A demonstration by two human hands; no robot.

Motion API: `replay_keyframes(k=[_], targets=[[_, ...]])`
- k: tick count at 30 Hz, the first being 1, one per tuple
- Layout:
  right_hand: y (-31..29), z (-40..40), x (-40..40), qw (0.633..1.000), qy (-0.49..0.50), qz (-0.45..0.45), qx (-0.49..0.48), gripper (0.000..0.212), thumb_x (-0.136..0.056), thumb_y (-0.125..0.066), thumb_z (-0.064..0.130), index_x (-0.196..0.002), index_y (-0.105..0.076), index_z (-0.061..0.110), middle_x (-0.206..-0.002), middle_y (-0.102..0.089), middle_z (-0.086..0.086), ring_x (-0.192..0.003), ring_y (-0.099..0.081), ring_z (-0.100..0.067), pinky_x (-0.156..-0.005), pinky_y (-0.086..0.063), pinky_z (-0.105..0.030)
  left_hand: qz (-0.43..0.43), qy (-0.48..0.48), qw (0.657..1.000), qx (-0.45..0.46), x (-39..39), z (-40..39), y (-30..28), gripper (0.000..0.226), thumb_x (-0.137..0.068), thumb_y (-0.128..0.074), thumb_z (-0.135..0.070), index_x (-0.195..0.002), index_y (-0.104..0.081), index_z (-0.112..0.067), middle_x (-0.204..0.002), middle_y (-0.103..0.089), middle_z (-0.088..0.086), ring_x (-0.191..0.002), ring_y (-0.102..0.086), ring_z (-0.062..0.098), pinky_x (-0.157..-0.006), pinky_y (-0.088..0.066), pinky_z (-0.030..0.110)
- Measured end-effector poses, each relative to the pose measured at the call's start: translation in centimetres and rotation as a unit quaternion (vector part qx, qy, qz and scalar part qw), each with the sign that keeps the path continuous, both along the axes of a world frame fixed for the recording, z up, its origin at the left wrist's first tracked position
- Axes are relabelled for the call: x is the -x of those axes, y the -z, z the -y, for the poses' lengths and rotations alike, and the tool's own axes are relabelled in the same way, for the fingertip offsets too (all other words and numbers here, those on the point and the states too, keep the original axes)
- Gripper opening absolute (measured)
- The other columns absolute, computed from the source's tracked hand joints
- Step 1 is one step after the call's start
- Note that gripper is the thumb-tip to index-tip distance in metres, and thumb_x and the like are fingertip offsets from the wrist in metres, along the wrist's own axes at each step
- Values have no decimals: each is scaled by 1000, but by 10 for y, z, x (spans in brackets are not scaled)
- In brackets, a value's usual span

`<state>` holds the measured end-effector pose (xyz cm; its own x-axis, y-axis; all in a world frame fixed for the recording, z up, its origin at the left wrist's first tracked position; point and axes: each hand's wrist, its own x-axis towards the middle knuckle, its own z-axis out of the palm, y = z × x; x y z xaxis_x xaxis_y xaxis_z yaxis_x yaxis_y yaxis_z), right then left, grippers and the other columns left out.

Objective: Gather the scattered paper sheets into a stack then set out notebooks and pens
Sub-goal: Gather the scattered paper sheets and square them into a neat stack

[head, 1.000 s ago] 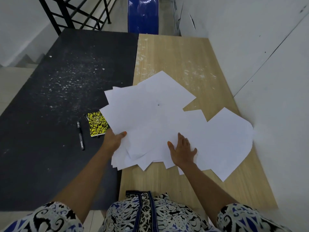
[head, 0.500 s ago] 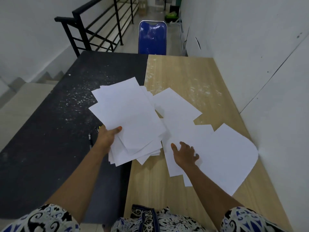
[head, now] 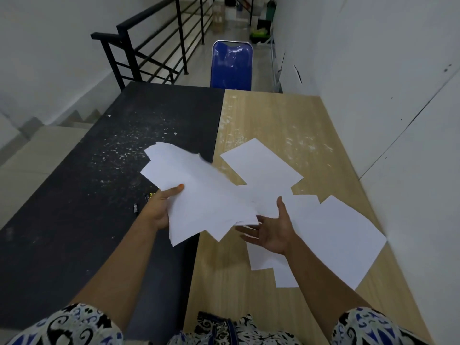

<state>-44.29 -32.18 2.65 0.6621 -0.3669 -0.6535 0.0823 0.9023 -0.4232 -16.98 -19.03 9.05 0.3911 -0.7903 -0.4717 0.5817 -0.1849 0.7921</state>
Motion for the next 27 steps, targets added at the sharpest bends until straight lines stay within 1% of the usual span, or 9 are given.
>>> replay_keyframes(k=[2, 7, 9, 12, 14, 17, 20, 24, 27], targets=[[-1, -5, -2, 1000, -10, 13, 3, 104, -66, -54, 85, -134, -56, 6, -134, -52, -15, -125, -50, -36, -109, -36, -50, -7, 31, 999, -20, 1, -5, 8, 22, -89, -60, -15, -110, -66, -8, -102, -73, 11, -83, -72, 27, -69, -59, 39], [-9, -14, -12, 996, -13, 14, 86, 54, -85, -63, 45, -124, -64, 8, -128, -61, -16, -109, -63, -30, -96, -48, -42, 23, 116, 990, -76, 5, -9, 26, 47, -74, -76, -8, -119, -62, -6, -113, -69, 18, -91, -70, 34, -74, -57, 45], [-9, -13, -9, 998, -7, 8, 67, 57, -86, -60, 46, -127, -62, 7, -124, -64, -14, -107, -63, -30, -93, -48, -41, 34, 119, 987, -100, 7, -8, 30, 44, -76, -75, -5, -118, -63, -6, -111, -70, 18, -89, -70, 34, -76, -56, 46], [-2, -5, 7, 998, 9, 50, -48, 85, -77, -54, 74, -132, -58, 9, -136, -55, -13, -120, -53, -32, -105, -35, -43, 42, 123, 983, -133, 5, -9, 36, 33, -82, -69, -6, -114, -65, -4, -111, -70, 19, -95, -69, 36, -82, -54, 48], [1, 0, 16, 998, -5, 36, -55, 93, -71, -57, 78, -132, -57, 8, -137, -54, -13, -120, -52, -33, -107, -33, -43, 48, 145, 977, -152, 3, -10, 40, 36, -81, -71, -6, -116, -64, -4, -109, -71, 18, -98, -68, 37, -85, -53, 49], [4, 4, 17, 990, -94, -98, 47, 73, -79, -61, 66, -120, -66, 4, -118, -66, -15, -107, -62, -33, -97, -46, -43, 60, 178, 965, -184, 5, -9, 43, 41, -78, -74, -6, -117, -64, -6, -109, -71, 16, -101, -67, 37, -86, -53, 49], [4, 2, 12, 959, -152, -204, 127, 56, -83, -70, 39, -125, -61, 3, -120, -67, -15, -111, -63, -33, -103, -45, -49, 84, 210, 955, -192, 11, -3, 42, 42, -76, -76, -4, -117, -65, -5, -108, -72, 15, -97, -69, 36, -78, -56, 44], [-2, 4, 4, 959, -52, -196, 200, 44, -88, -68, 26, -127, -59, 8, -120, -66, -13, -109, -62, -32, -99, -46, -51, 121, 171, 966, -150, 18, 13, 34, 37, -79, -73, -1, -115, -65, -2, -109, -71, 16, -95, -68, 34, -79, -56, 42], [-19, 12, 3, 946, -12, -151, 286, 41, -90, -65, 22, -128, -59, 8, -120, -67, -10, -110, -64, -29, -99, -48, -48, 158, 131, 974, -92, 18, 20, 26, 39, -82, -74, -17, -118, -64, -8, -112, -70, 11, -100, -67, 31, -87, -53, 45]])
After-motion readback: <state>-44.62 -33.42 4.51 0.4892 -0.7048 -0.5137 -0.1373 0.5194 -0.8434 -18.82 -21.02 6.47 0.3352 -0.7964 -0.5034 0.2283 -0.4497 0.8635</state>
